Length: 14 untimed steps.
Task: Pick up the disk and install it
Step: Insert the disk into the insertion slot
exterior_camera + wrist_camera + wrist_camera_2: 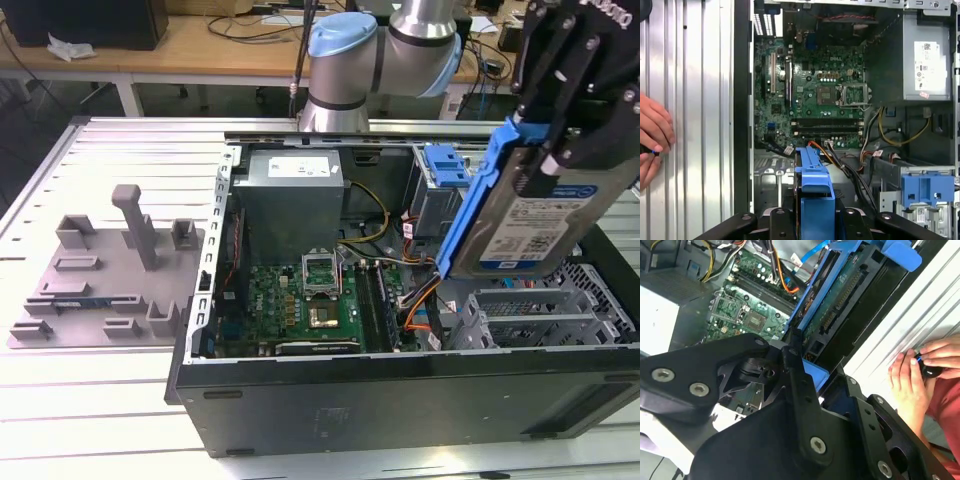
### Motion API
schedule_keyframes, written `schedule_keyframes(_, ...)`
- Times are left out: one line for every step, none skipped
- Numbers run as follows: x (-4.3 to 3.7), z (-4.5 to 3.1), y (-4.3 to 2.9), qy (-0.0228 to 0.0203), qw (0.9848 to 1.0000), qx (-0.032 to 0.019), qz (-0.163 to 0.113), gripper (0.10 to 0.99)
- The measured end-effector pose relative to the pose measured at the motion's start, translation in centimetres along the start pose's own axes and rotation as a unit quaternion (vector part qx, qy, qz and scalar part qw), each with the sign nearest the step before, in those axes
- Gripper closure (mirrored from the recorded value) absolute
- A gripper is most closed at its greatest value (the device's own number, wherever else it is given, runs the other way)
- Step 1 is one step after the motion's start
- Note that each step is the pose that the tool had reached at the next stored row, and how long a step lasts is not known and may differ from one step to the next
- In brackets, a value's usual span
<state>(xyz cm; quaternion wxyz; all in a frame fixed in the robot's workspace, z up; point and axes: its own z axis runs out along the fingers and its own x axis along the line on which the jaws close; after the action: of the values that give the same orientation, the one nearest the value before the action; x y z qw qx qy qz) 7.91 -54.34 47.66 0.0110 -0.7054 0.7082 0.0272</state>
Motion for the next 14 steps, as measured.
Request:
schedule_keyframes(0.07,-0.01,-0.26,0.0,1.0,0.0,0.0,0.718)
schedule_keyframes(0.15,-0.01,-0.62,0.0,1.0,0.0,0.0,0.718)
schedule_keyframes(0.2,-0.01,-0.85,0.0,1.0,0.0,0.0,0.718)
schedule_keyframes(0.29,-0.01,-1.27,0.0,1.0,0.0,0.0,0.718)
schedule_keyframes(0.38,-0.02,-1.69,0.0,1.0,0.0,0.0,0.718)
schedule_keyframes(0.48,-0.02,-2.19,0.0,1.0,0.0,0.0,0.718)
schedule_keyframes(0.53,-0.02,-2.55,0.0,1.0,0.0,0.0,0.718)
schedule_keyframes(0.55,-0.02,-2.84,0.0001,1.0,0.0,0.0,0.718)
schedule_keyframes(0.55,-0.01,-2.93,0.0003,1.0,0.0,0.0,0.718)
schedule_keyframes(0.55,-0.01,-2.95,0.0006,1.0,0.0,0.0,0.718)
schedule_keyframes(0.55,-0.02,-2.95,0.0006,1.0,0.0,0.0,0.718)
schedule_keyframes(0.56,-0.01,-2.95,0.0006,1.0,0.0,0.0,0.718)
schedule_keyframes(0.56,-0.01,-2.95,0.0006,1.0,0.0,0.0,0.718)
schedule_keyframes(0.56,-0.01,-2.95,0.0007,1.0,0.0,0.0,0.718)
